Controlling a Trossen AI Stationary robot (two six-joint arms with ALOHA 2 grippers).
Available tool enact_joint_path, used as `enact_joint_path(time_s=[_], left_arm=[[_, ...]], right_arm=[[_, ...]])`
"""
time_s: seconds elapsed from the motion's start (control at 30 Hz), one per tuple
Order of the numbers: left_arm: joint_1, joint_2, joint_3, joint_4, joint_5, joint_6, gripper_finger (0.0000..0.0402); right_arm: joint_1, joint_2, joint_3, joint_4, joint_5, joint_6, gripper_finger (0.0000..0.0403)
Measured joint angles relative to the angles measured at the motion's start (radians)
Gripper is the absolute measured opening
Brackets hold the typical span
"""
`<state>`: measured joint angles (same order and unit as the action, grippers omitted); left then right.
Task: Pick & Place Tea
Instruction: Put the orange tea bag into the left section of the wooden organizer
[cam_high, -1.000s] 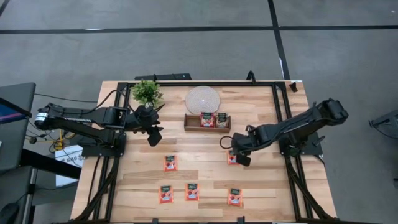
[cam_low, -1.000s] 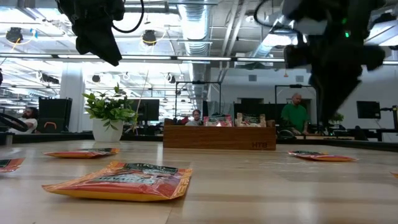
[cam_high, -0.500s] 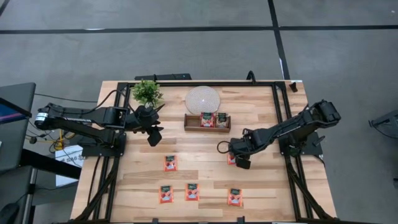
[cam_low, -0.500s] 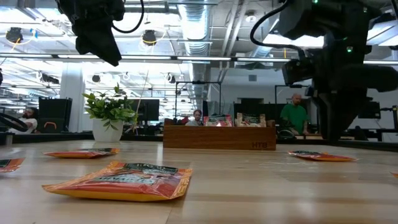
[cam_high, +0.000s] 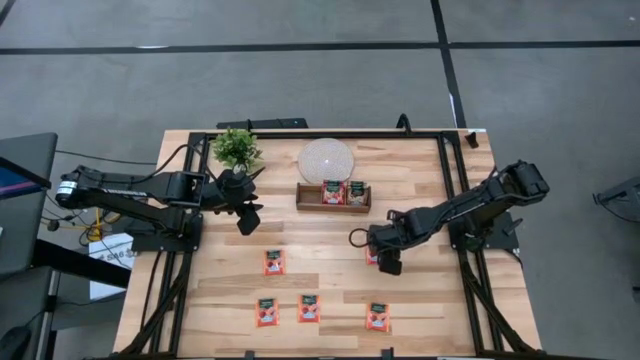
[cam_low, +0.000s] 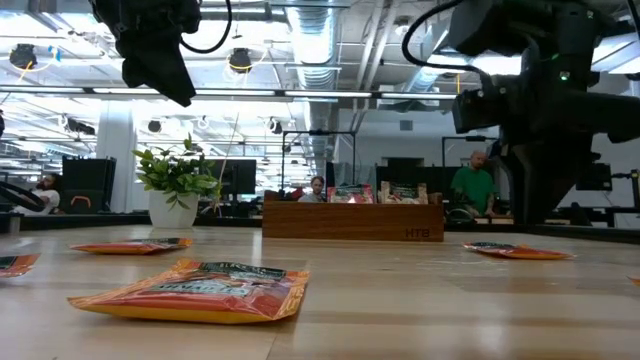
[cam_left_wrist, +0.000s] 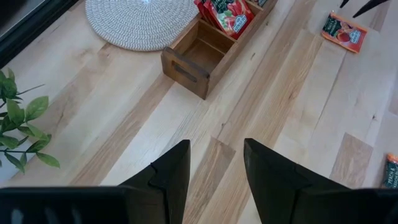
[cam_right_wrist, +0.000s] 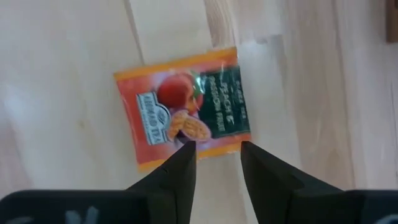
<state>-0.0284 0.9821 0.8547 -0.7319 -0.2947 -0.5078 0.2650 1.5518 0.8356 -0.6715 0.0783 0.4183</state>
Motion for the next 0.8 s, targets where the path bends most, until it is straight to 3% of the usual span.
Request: enact_joint_path(time_s=[0.43,0.8], left_arm=[[0.000,0.000,0.000,0.001,0.000,0.021,0.0142],[0.000,0.000,0.000,0.001,-0.001,0.022,0.0142]], right_arm=[[-0.060,0.009,-0.009,0.007,0.000,-0.057,0.0119],[-0.106,0.004,-0.111,0.123,-0.053,-0.026,0.0119]])
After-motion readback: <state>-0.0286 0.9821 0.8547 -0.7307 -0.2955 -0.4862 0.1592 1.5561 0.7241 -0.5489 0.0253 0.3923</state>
